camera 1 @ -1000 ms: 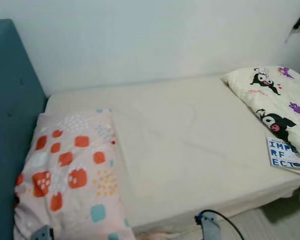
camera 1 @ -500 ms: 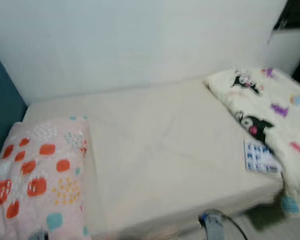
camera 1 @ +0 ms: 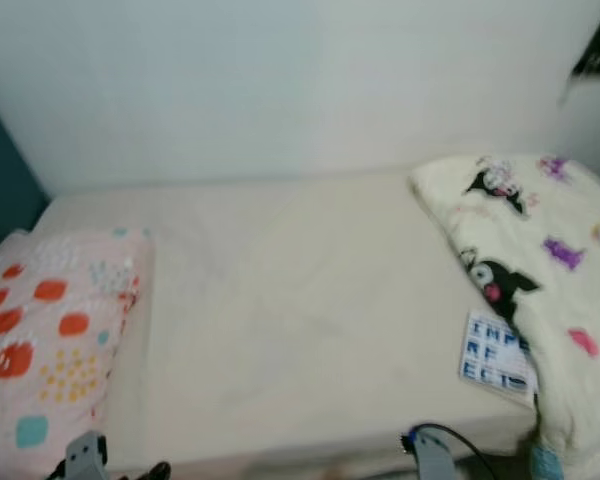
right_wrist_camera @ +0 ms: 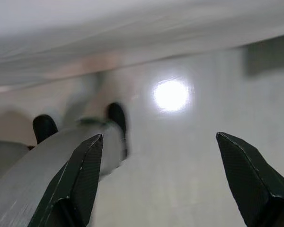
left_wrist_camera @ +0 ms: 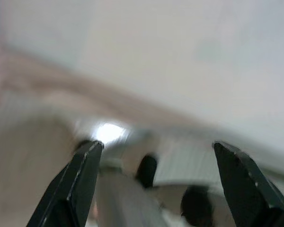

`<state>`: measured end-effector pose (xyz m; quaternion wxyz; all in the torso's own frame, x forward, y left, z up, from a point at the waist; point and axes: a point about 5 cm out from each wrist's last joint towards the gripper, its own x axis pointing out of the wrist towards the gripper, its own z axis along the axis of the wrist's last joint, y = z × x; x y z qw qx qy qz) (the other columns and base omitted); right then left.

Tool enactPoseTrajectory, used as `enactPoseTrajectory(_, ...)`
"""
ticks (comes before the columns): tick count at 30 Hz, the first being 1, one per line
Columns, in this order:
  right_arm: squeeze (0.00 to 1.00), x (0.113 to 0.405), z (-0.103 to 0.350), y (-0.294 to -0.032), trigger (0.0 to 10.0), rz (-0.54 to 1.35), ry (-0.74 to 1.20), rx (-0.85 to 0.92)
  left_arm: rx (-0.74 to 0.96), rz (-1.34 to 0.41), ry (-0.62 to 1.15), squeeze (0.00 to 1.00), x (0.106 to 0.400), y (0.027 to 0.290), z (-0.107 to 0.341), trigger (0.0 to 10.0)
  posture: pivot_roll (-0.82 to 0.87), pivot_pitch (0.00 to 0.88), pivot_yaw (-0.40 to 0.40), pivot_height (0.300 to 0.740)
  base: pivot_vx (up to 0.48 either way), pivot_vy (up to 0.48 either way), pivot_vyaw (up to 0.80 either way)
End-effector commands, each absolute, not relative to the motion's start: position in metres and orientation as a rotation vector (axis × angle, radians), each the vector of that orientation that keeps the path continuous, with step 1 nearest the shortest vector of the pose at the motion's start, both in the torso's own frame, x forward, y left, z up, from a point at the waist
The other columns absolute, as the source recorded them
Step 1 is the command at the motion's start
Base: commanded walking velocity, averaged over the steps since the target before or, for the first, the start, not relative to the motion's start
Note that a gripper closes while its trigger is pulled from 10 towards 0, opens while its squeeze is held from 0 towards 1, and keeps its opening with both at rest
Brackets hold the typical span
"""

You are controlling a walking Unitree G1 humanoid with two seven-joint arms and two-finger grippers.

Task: Clean up the room

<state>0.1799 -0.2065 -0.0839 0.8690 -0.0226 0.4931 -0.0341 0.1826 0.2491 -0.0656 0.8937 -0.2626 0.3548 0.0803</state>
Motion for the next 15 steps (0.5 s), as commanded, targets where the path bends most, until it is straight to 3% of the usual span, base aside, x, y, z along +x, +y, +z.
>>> enactPoseTrajectory(1, 0.0, 0.177, -0.086, -0.202, 10.0, -0.069, 1.048, -0.043, -0.559, 0.162, 0.722, 0.0, 0.184, 0.248, -0.065, 10.0, -0.16, 0.095, -0.035, 0.74, 0.0, -0.48, 0.0)
enactPoseTrajectory(10, 0.0, 0.175, -0.087, -0.203, 10.0, -0.093, 1.071, -0.059, -0.547, -0.049, 0.54, 0.0, 0.244, 0.229, -0.029, 10.0, -0.16, 0.095, -0.027, 0.74, 0.0, -0.48, 0.0)
enactPoseTrajectory(15, 0.0, 0.175, -0.087, -0.203, 10.0, -0.097, 1.069, -0.047, -0.555, -0.09, 0.481, 0.0, 0.257, 0.225, -0.019, 10.0, -0.16, 0.097, -0.029, 0.74, 0.0, -0.48, 0.0)
